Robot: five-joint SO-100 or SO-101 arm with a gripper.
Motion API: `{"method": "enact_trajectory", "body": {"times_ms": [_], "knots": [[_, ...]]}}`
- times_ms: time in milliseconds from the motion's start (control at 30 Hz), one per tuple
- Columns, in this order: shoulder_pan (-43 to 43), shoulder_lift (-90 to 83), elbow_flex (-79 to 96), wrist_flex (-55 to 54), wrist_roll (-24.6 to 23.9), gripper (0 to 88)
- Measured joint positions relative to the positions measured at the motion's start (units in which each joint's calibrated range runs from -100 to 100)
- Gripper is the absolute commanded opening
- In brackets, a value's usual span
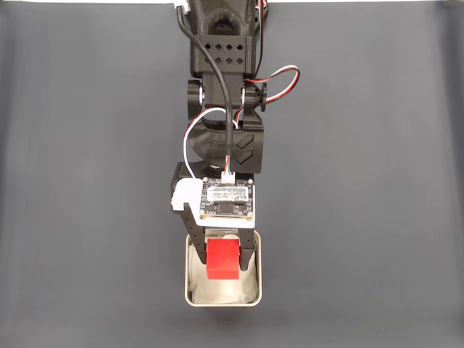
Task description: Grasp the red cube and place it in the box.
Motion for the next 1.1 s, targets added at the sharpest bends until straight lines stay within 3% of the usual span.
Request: {"method": "enact_trajectory", "body": {"times_ms": [67,233,400,1100], "knots": [[0.0,0.0,0.0,0.0,0.1,12.2],[0.0,0.0,0.0,0.0,-0.1,31.0],[0.0,0.0,0.0,1.0,-0.1,36.9],[0.0,-0.6,2.4,1.3,-0.3,41.9]]}}
